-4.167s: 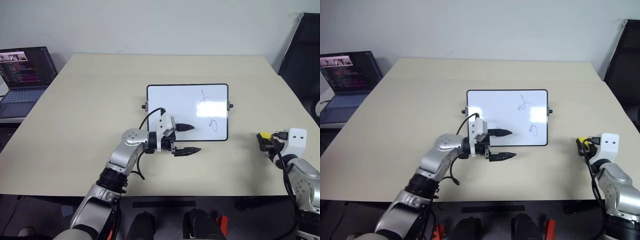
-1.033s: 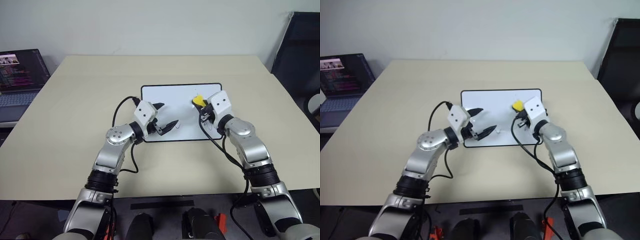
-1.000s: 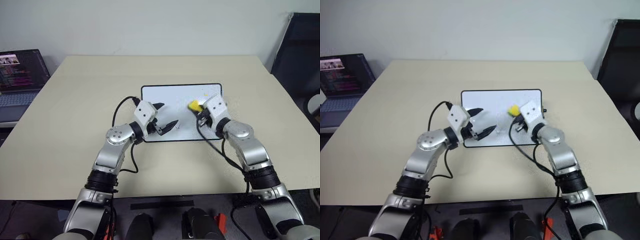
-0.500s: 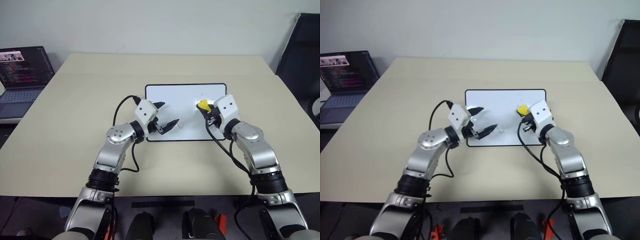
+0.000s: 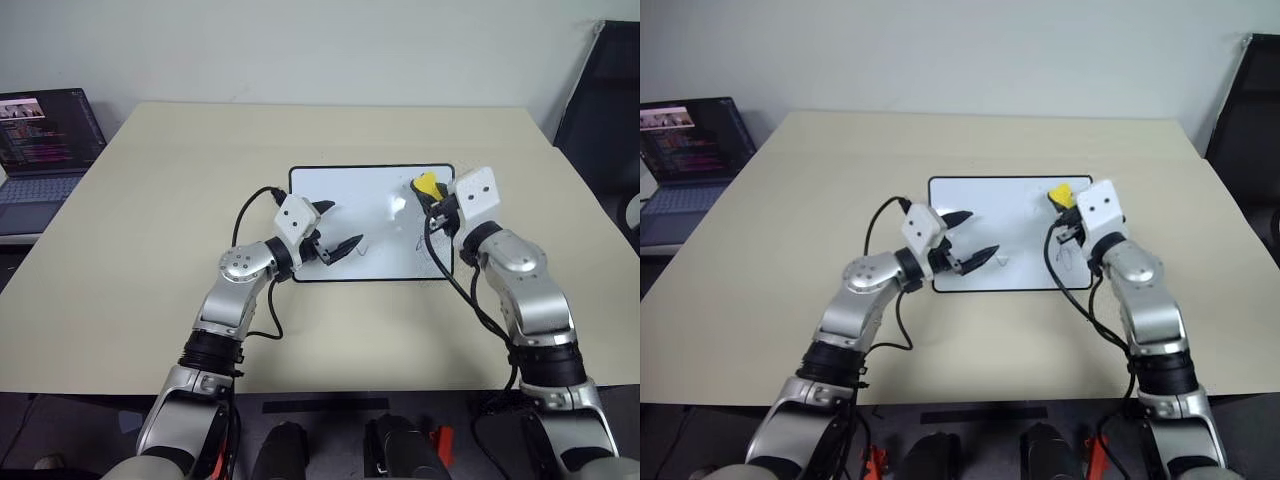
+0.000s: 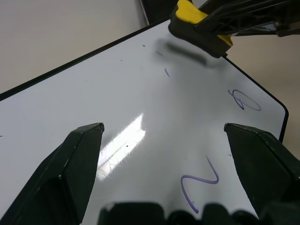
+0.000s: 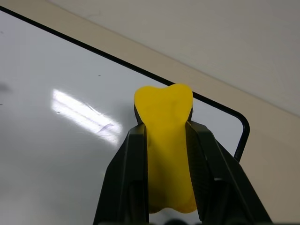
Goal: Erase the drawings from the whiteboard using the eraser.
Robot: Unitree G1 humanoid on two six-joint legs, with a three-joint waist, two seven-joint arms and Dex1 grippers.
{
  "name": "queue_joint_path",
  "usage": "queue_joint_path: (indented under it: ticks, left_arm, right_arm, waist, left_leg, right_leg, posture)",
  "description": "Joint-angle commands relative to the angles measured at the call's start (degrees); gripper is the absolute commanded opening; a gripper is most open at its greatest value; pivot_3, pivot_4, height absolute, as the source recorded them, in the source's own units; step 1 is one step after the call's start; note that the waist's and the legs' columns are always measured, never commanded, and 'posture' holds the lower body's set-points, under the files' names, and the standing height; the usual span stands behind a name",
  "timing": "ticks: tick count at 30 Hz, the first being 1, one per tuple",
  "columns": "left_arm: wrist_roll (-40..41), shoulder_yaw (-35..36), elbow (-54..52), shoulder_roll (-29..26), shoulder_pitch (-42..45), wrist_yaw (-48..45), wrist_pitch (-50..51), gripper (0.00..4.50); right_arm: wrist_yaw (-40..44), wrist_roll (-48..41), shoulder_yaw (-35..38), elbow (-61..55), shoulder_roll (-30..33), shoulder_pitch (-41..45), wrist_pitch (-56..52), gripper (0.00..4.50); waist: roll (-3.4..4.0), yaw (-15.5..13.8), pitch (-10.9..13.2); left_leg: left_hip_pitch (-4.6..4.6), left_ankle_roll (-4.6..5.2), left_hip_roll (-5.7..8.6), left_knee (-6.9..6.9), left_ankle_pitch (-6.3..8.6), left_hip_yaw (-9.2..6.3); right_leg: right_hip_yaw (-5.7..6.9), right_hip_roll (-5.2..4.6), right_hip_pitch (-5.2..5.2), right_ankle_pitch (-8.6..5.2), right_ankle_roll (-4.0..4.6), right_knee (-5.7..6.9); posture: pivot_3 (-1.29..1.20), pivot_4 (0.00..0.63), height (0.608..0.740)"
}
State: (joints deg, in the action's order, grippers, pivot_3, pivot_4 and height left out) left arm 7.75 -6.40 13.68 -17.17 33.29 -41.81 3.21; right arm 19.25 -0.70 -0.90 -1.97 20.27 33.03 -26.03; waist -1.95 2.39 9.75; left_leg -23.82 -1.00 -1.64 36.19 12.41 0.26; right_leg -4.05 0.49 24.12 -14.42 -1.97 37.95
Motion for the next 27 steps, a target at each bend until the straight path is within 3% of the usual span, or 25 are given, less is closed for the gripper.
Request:
queue_joint_path:
  ticks: [1, 9, 21, 27]
  left_arm:
    - [0.6, 0.3, -3.3, 0.2, -0.1, 0.1, -0.4, 4.5]
    - [0.5, 0.7, -6.4, -0.7, -2.5, 0.7, 0.9, 4.5]
    - [0.6, 1.5, -7.2, -2.0, -3.1, 1.8, 1.7, 4.5]
    - [0.6, 1.2, -6.9, -1.6, -3.2, 1.6, 1.7, 4.5]
  right_arm:
    - [-0.1, 1.1, 0.5, 7.4, 0.9, 4.8, 4.0, 0.87]
    - [3.8, 2.0, -3.3, 17.6, 0.9, 9.4, 6.7, 0.87]
    - [12.8, 4.1, -16.8, 6.5, -2.0, 0.0, -1.2, 0.87]
    - [11.0, 3.3, -12.8, 1.9, -0.5, -1.6, -2.6, 0.87]
  waist:
    - [0.01, 0.0, 0.0]
    - [0.01, 0.4, 0.0]
    - [0.01, 1.1, 0.0]
    - [0.0, 0.8, 0.0]
  left_leg:
    - [0.0, 0.0, 0.0, 0.0, 0.0, 0.02]
    - [0.06, 0.01, -0.01, 0.07, 0.0, -0.01]
    - [0.74, 0.0, -0.13, 0.11, 0.0, -0.01]
    - [0.91, 0.0, -0.06, 0.16, 0.0, 0.0]
  right_leg:
    - [-0.02, 0.0, 0.0, 0.0, 0.01, 0.0]
    - [0.0, 0.0, -0.07, 0.14, 0.21, 0.05]
    - [-0.03, 0.12, -0.71, 0.05, 0.06, 0.08]
    - [-0.03, 0.02, -0.9, 0.06, 0.04, 0.09]
  posture:
    - [0.0, 0.15, 0.74]
    - [0.0, 0.15, 0.74]
    - [0.0, 0.15, 0.74]
    - [0.0, 0.15, 0.74]
